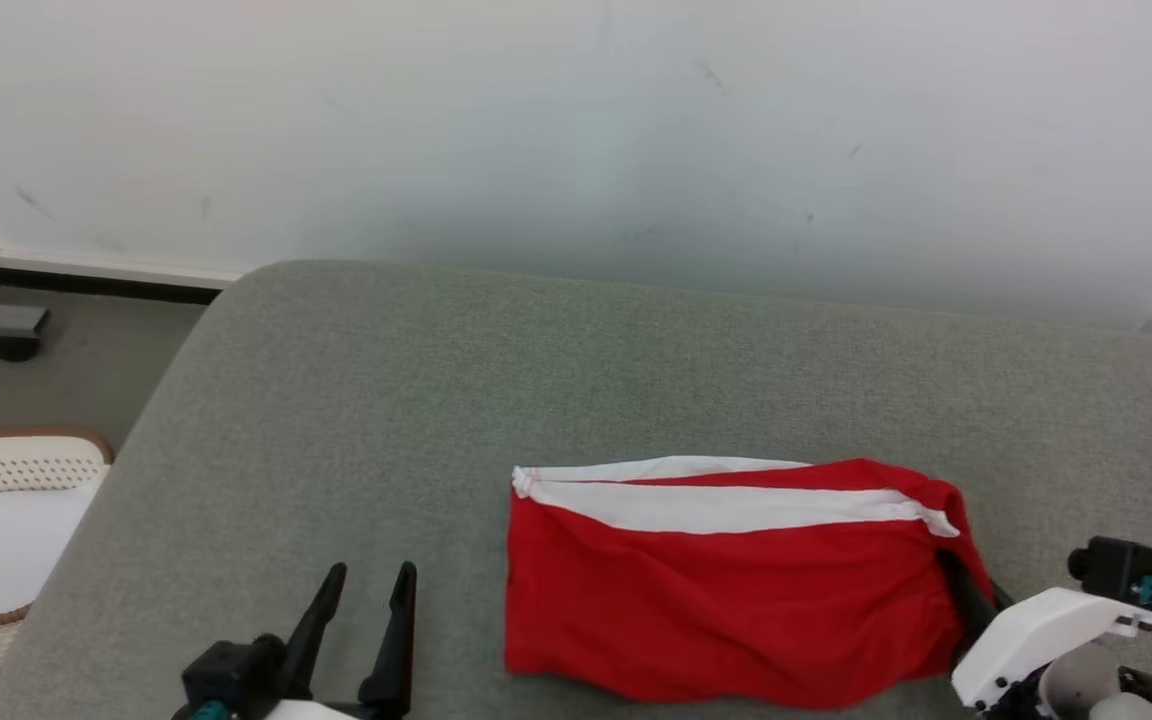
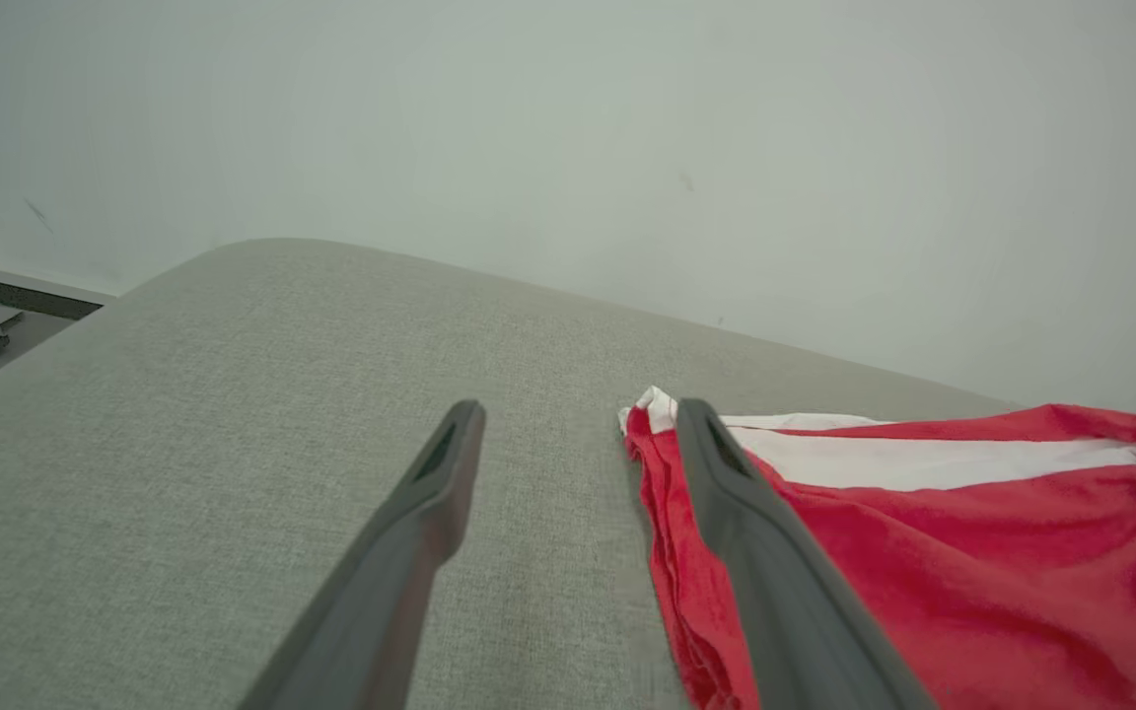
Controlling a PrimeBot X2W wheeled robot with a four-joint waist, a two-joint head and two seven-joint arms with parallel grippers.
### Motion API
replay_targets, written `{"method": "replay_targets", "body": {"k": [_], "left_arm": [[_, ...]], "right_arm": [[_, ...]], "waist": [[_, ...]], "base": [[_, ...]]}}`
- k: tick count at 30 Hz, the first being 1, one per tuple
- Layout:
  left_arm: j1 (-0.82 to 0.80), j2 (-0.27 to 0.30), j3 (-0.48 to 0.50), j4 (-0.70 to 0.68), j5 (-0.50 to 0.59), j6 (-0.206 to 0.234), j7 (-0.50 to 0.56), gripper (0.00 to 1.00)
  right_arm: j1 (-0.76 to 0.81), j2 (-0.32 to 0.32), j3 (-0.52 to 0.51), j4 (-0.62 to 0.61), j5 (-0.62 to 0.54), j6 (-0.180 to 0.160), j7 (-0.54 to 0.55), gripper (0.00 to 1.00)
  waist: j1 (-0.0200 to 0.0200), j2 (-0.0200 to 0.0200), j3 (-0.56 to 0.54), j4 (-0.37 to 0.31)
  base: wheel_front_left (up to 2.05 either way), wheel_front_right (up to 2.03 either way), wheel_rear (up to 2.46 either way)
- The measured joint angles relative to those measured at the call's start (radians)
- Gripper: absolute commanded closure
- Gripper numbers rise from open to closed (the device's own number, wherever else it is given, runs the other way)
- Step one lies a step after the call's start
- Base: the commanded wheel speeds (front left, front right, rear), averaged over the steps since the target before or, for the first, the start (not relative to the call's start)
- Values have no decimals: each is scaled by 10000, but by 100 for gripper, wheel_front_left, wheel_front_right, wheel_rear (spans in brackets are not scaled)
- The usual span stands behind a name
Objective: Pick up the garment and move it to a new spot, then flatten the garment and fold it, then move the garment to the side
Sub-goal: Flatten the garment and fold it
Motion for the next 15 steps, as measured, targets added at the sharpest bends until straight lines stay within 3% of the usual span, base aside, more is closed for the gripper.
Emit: {"method": "replay_targets", "body": {"k": [7, 15], "left_arm": [[21, -54, -33, 123, 8, -12, 0, 0], [17, -94, -150, 309, 10, -44, 0, 0]], "right_arm": [[323, -982, -780, -1095, 1074, -2, 1049, 100], [477, -610, -1210, -2527, 2188, -2, 3010, 100]], "waist": [[0, 0, 11, -385], [0, 0, -63, -599]], "base": [[0, 0, 0], [0, 0, 0]]}}
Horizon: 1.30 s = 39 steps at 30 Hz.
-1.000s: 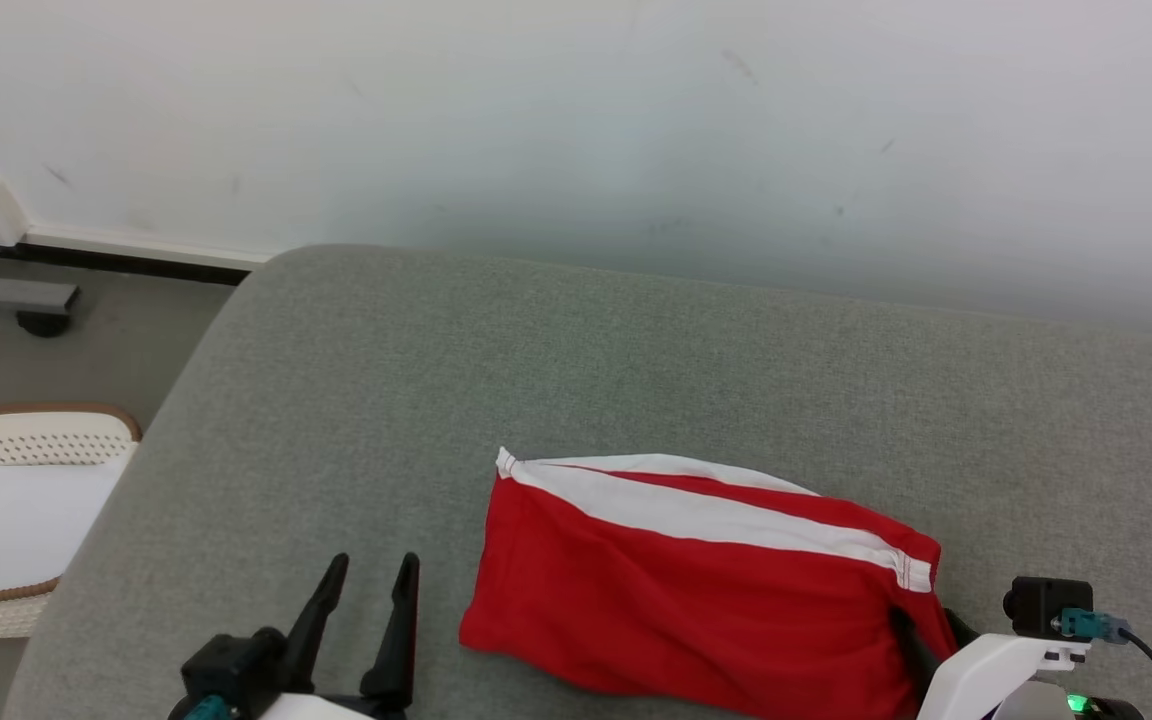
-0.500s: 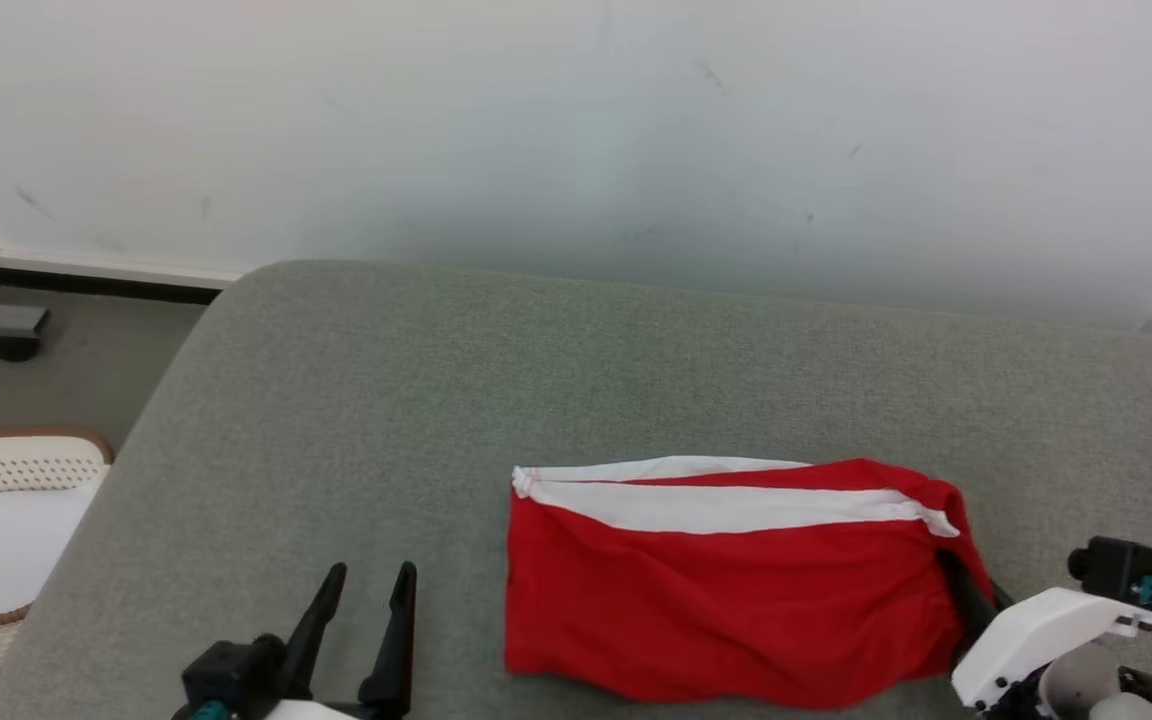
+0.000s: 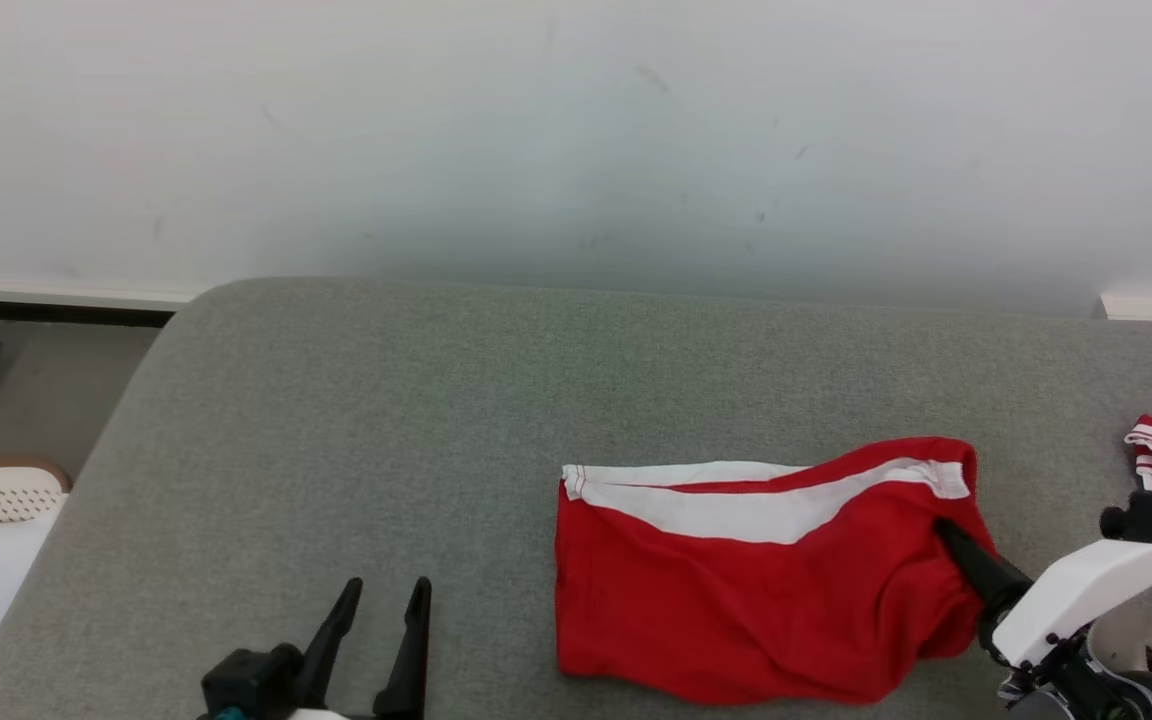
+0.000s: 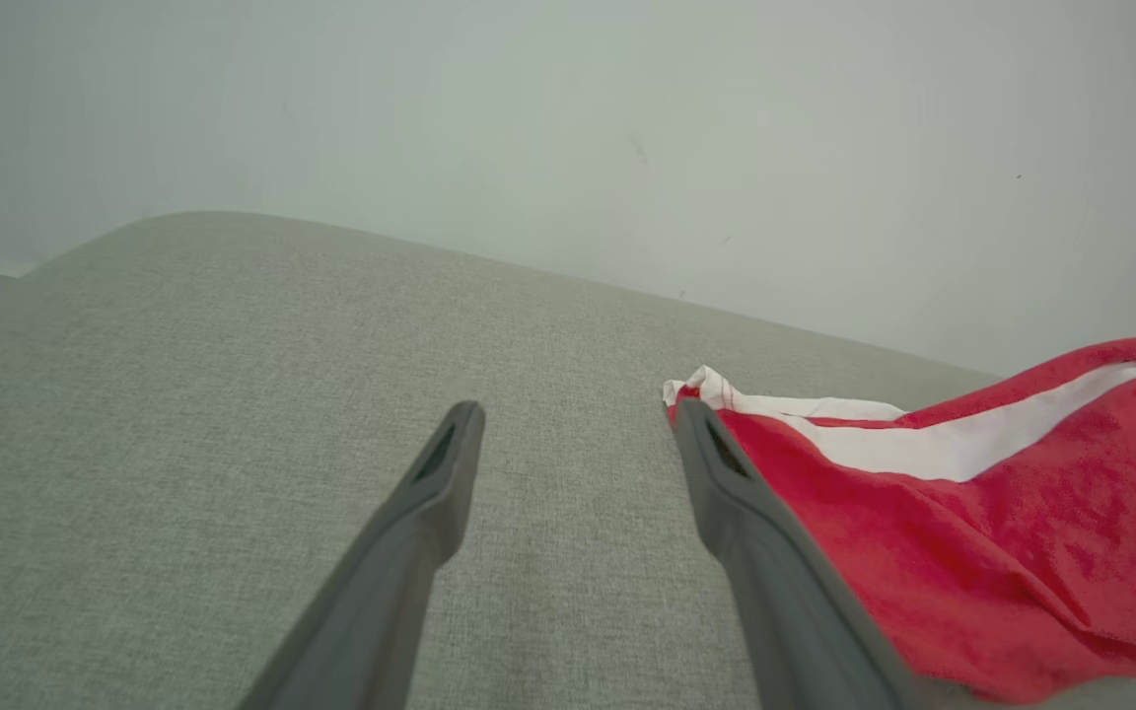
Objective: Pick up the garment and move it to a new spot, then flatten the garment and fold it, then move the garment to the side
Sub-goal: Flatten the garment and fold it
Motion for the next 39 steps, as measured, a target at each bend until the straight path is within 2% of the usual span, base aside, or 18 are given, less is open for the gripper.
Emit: {"method": "replay_targets", "body": {"k": [9, 15, 18, 22, 32, 35, 36, 38, 39], "left_arm": [[-141, -73, -259, 215, -42, -15, 0, 0], [-174, -109, -349, 324, -211, -17, 0, 0], [-182, -121, -368, 351, -240, -33, 0, 0], [-194, -130, -359, 372, -290, -33, 0, 0], [-363, -142, -387, 382, -412, -33, 0, 0], [-397, -144, -407, 391, -453, -33, 0, 0], [-398, -142, -416, 399, -466, -33, 0, 0], [-406, -144, -435, 420, -516, -33, 0, 0], [-410, -146, -439, 433, -518, -33, 0, 0]], "right_arm": [[-836, 713, 86, -173, -330, 0, 2443, 100], [-1467, 989, -253, 673, 17, -2, 3116, 100], [-1640, 989, 247, 1143, 683, -2, 3118, 100], [-2046, 1032, 1287, 1914, 1499, -2, 2577, 100], [-3545, 1030, 3003, 3684, 2615, -2, 1530, 100], [-4043, 1034, 3845, 4232, 3116, -2, 1283, 98], [-4129, 1028, 4046, 4368, 3196, -2, 1267, 73], [-4224, 1030, 4433, 4535, 3471, -2, 1187, 55], [-4255, 1032, 4596, 4608, 3611, -2, 1152, 0]], "waist": [[1, 0, -17, 279], [0, 0, -26, 837], [0, 0, -28, 1140], [0, 0, 44, 1502], [0, 0, 306, 1679], [1, 0, 339, 1668], [1, 0, 342, 1662], [0, 0, 335, 1651], [1, 0, 329, 1644]], "base": [[0, 0, 0], [0, 0, 0], [0, 0, 0], [0, 0, 0], [0, 0, 0], [0, 0, 0], [0, 0, 0], [0, 0, 0], [0, 0, 0]]}}
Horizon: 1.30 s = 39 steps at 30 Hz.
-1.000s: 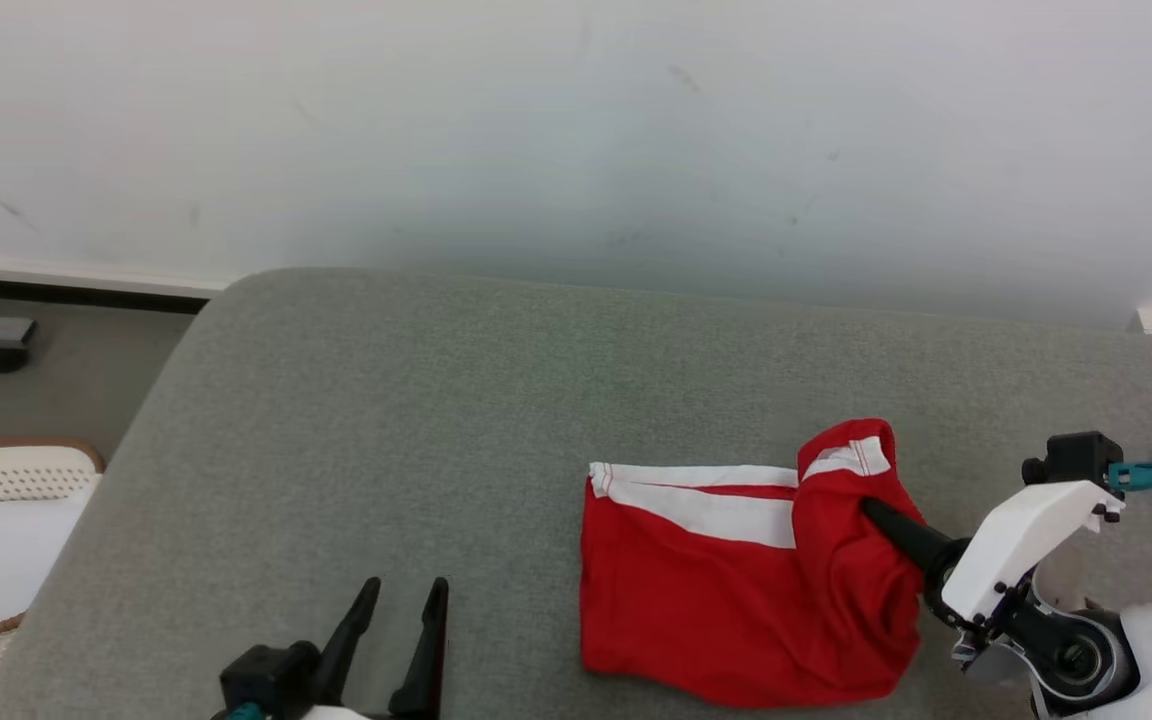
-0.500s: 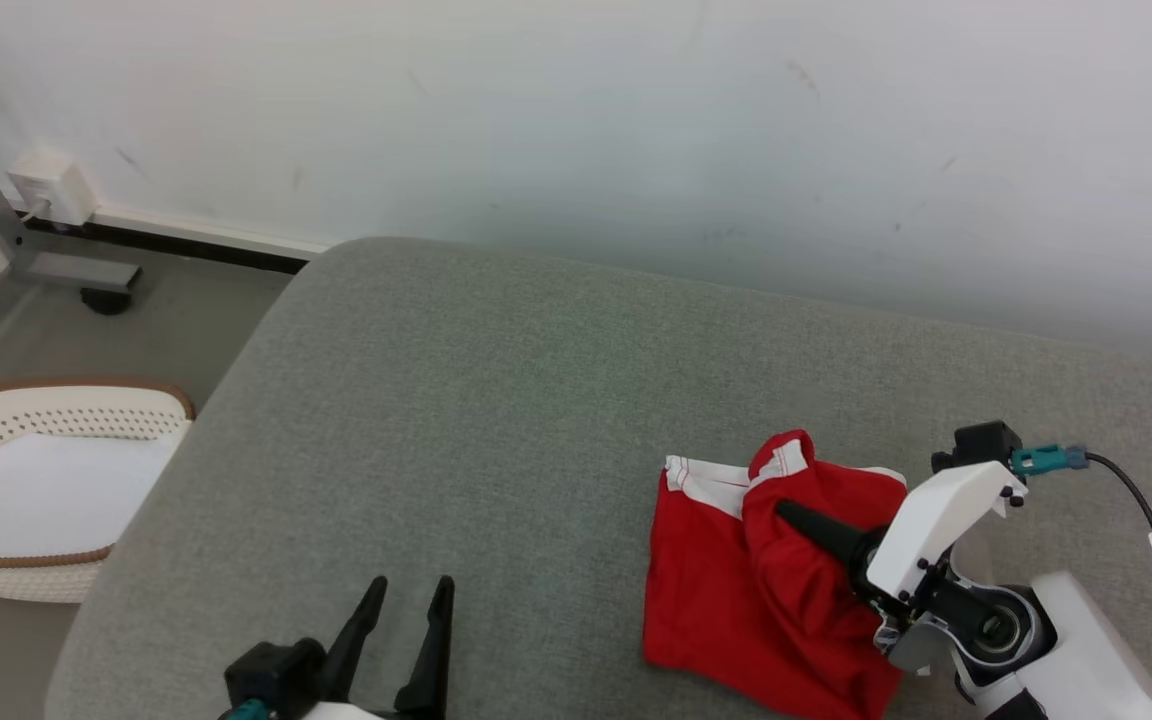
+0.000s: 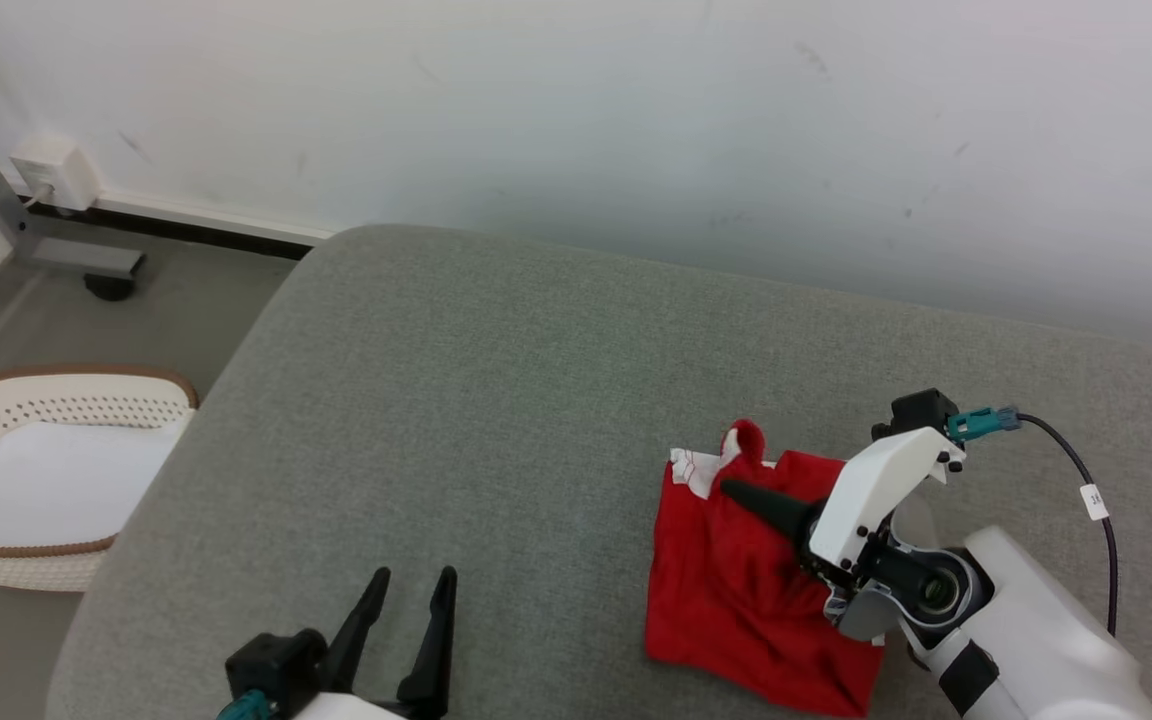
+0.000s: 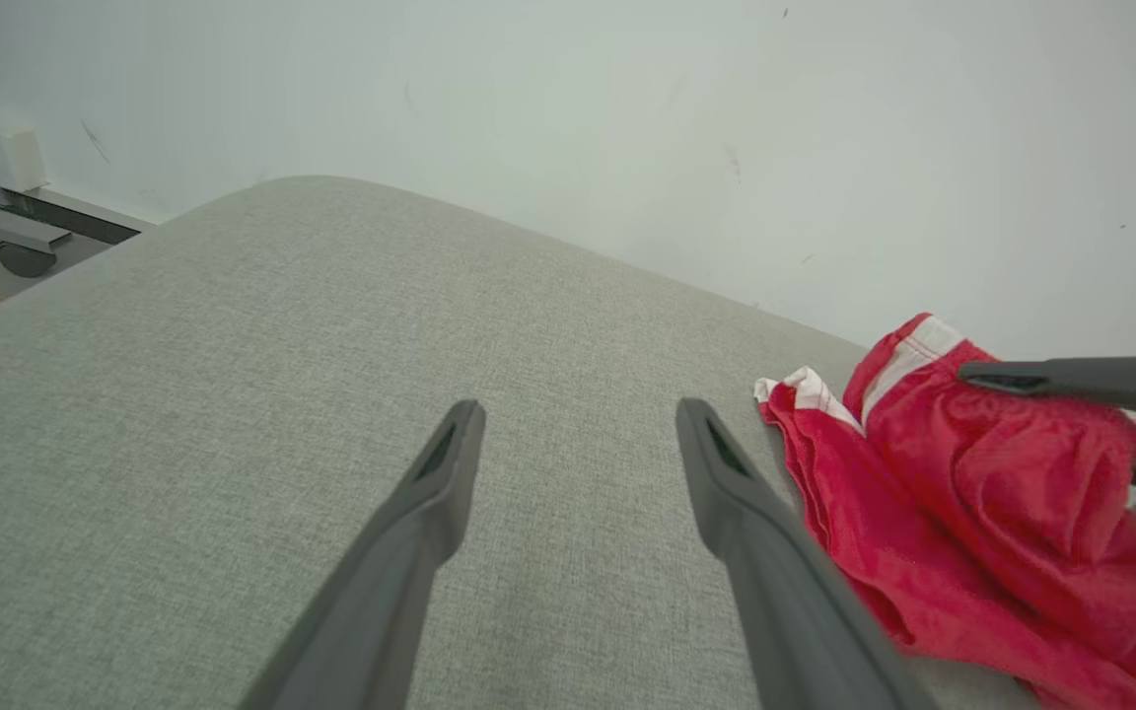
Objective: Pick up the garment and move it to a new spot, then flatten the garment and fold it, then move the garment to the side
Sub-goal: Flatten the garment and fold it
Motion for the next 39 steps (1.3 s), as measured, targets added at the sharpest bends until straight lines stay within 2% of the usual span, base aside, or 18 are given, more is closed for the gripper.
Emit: {"method": "replay_targets", "body": {"k": [5, 11, 14, 17, 20, 23, 27, 30, 34, 39], "left_arm": [[-2, 2, 65, 44, -10, 0, 0, 0], [12, -2, 236, 35, 109, 0, 0, 0], [21, 2, 320, -25, 194, 0, 0, 0], [25, 6, 418, -211, 347, 0, 0, 0], [24, 35, 520, -366, 430, -6, 0, 0], [14, 77, 621, -539, 493, -6, -2, 0], [0, 117, 773, -690, 604, -8, 0, 0], [-22, 163, 984, -802, 671, -8, 0, 0], [-56, 196, 1252, -968, 736, -8, 0, 0], [-91, 201, 1476, -1085, 794, -8, 0, 0]], "right_arm": [[-130, 0, 708, -293, 431, 0, -337, 0], [-118, -50, 548, -1645, 644, -2, -1250, 0], [-61, -299, 391, -2326, 569, 0, -1547, 0], [374, -1108, -46, -3730, 201, -4, -2345, 0], [718, -1871, -399, -4727, -510, -6, -3104, 0], [1206, -2658, -744, -5474, -1712, -6, -3973, 0], [2087, -3256, -1285, -6046, -3553, -8, -4999, 0], [2817, -3196, -1937, -6259, -4654, -8, -5636, 0], [3712, -2692, -2836, -6297, -6032, -8, -6357, 0], [4701, -1960, -3384, -6452, -7492, -8, -7185, 0]], "waist": [[0, 0, -68, -86], [0, 0, -270, -299], [0, 0, -340, -417], [-1, 0, -481, -690], [0, 0, -551, -924], [-1, 0, -588, -1173], [-1, 0, -605, -1502], [-1, 0, -597, -1733], [0, 0, -565, -2023], [-1, 0, -548, -2280]], "base": [[0, 0, 0], [0, 0, 0], [0, 0, 0], [0, 0, 0], [0, 0, 0], [0, 0, 0], [0, 0, 0], [0, 0, 0], [0, 0, 0], [0, 0, 0]]}}
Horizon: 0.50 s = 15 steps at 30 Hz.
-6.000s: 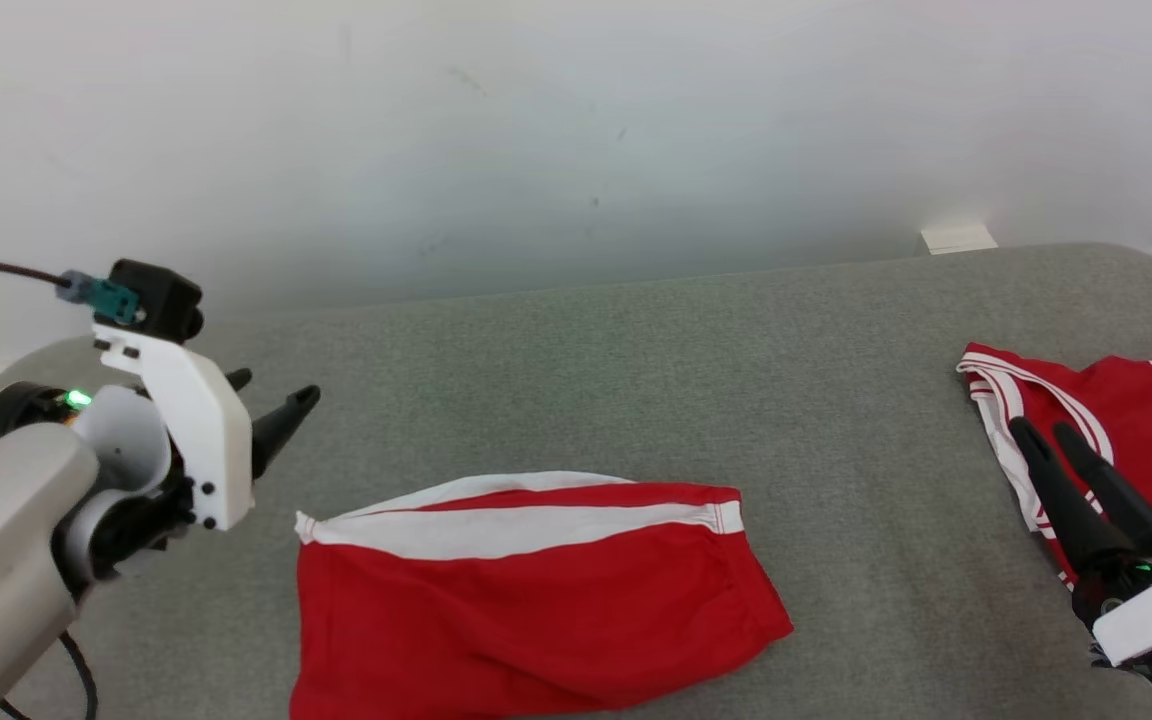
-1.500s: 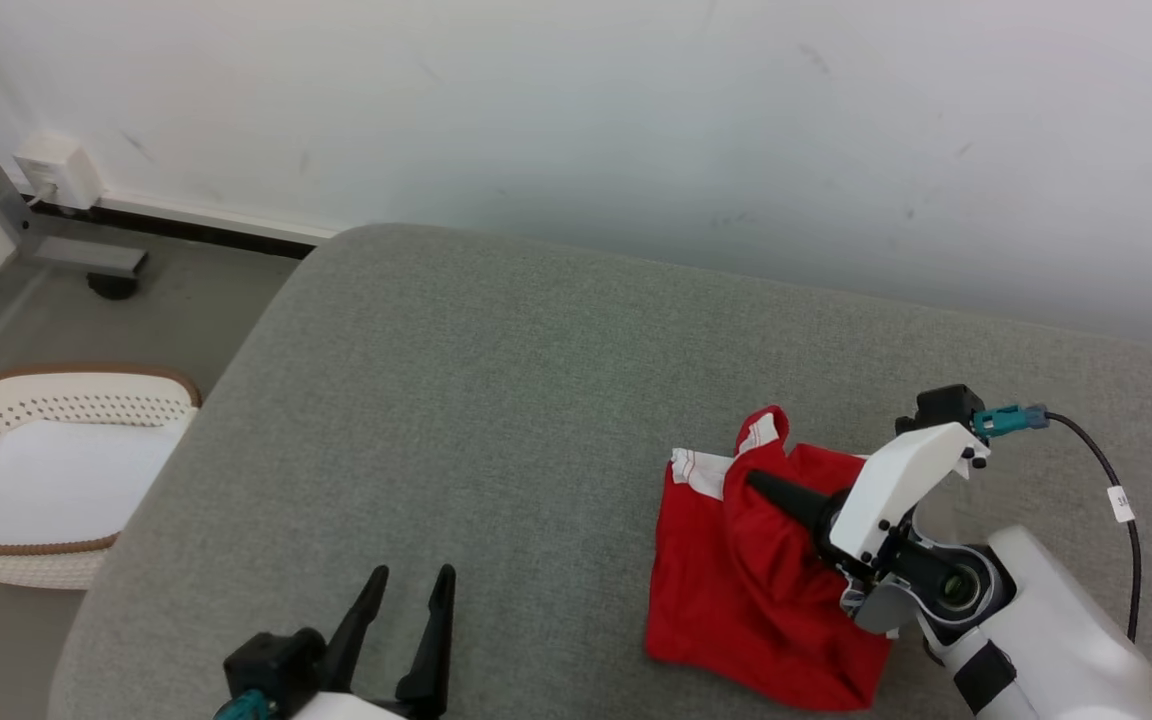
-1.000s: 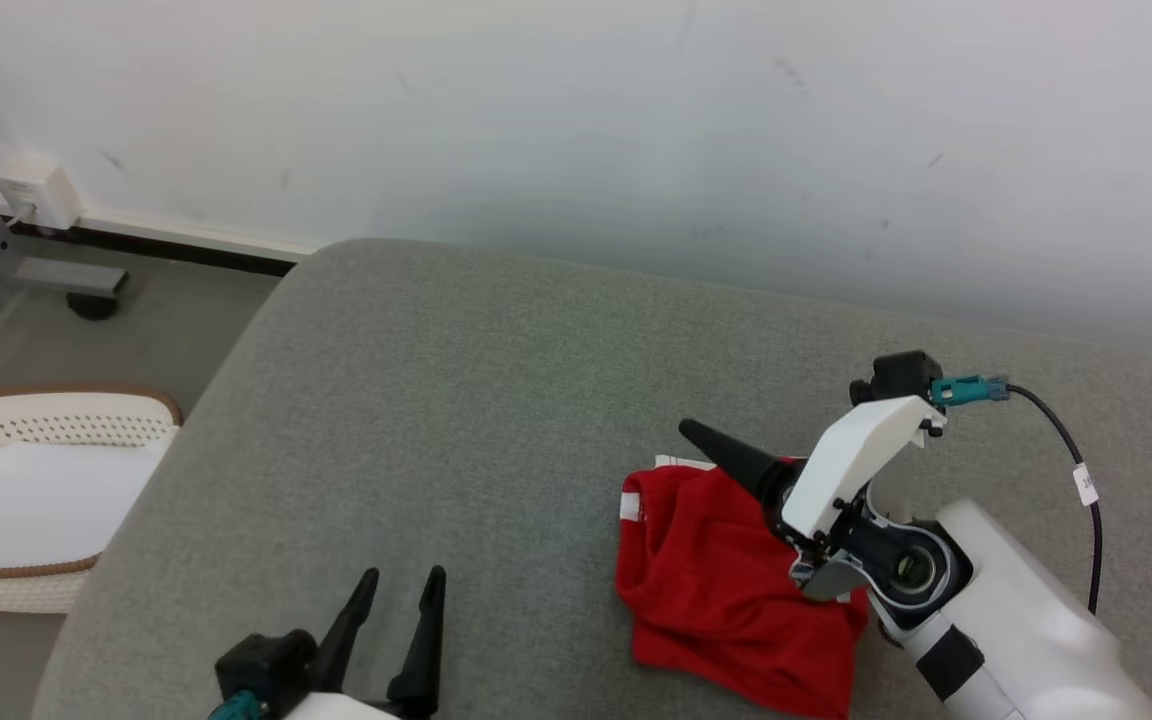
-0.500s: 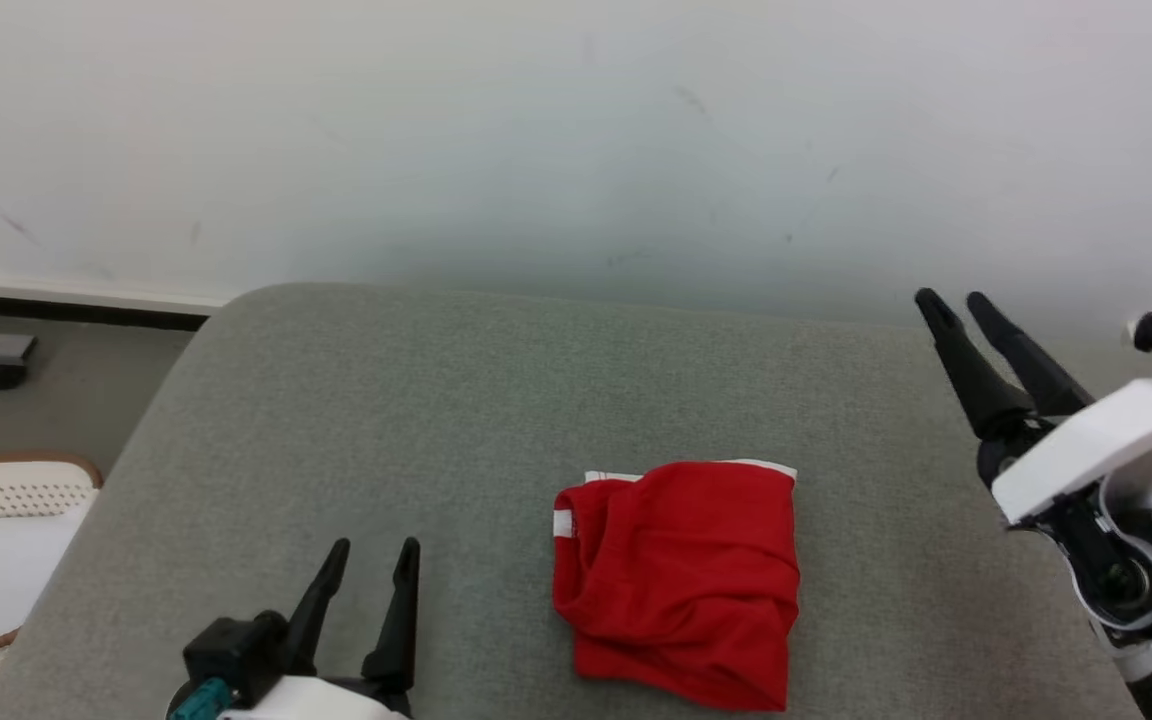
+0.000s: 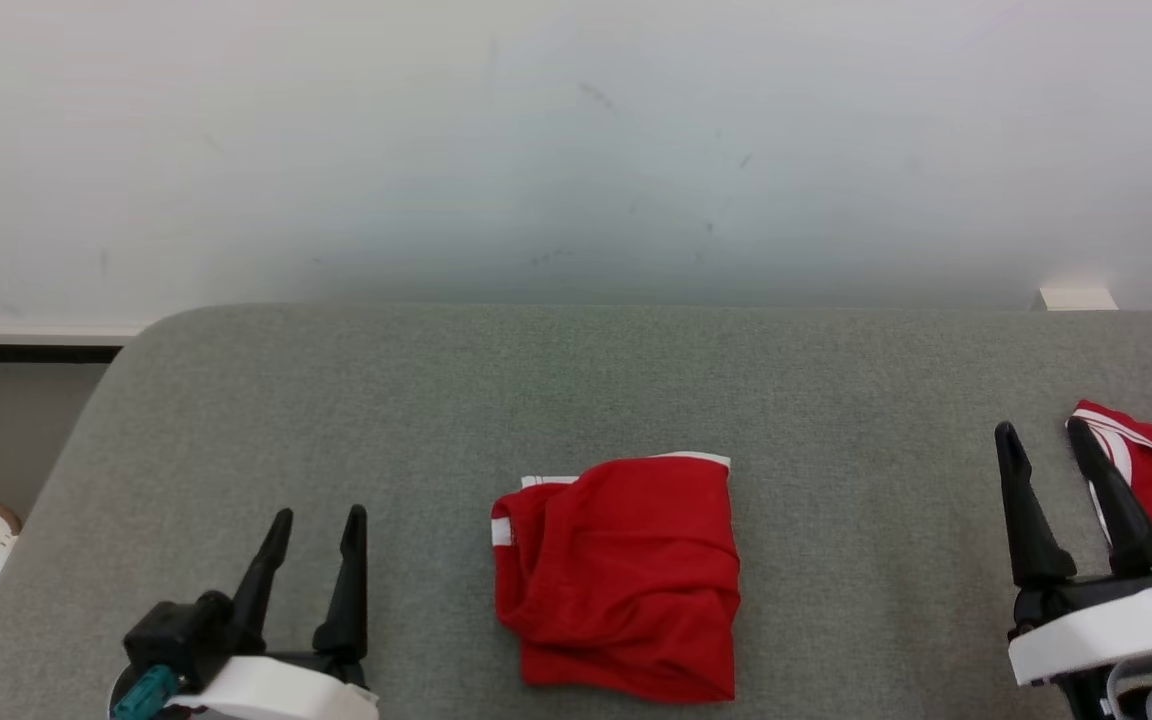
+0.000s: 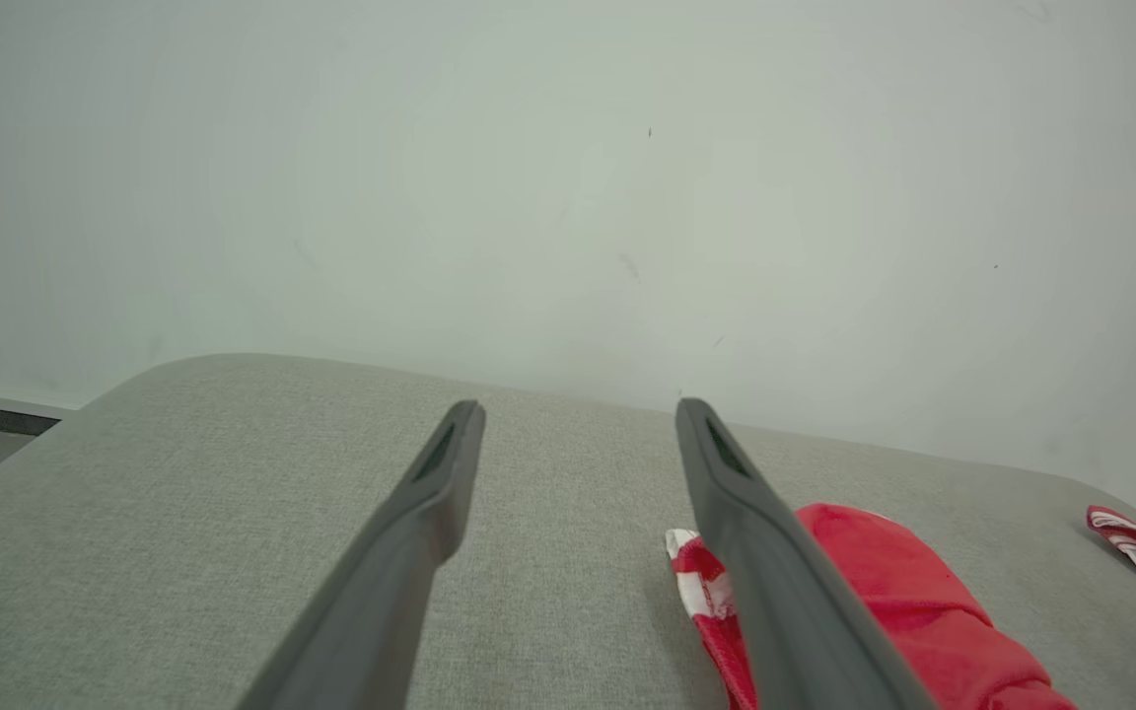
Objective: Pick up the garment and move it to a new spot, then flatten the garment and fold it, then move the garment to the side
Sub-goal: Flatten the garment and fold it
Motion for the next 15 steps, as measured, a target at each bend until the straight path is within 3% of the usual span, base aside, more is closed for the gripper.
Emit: {"method": "replay_targets", "body": {"k": [4, 9, 15], "left_arm": [[27, -23, 188, -46, 56, 0, 0, 0], [237, -73, 245, -69, 90, 0, 0, 0], [301, -134, 176, -40, 113, 0, 0, 0]], "right_arm": [[755, 587, -351, 117, -1101, 0, -376, 0], [1254, 1243, -732, 293, -1682, 0, -604, 0], [1325, 1419, -754, 462, -1883, 0, -617, 0]], "waist": [[0, 0, 20, -97], [0, 0, 43, -140], [0, 0, 25, -88]], "base": [[0, 0, 0], [0, 0, 0], [0, 0, 0]]}}
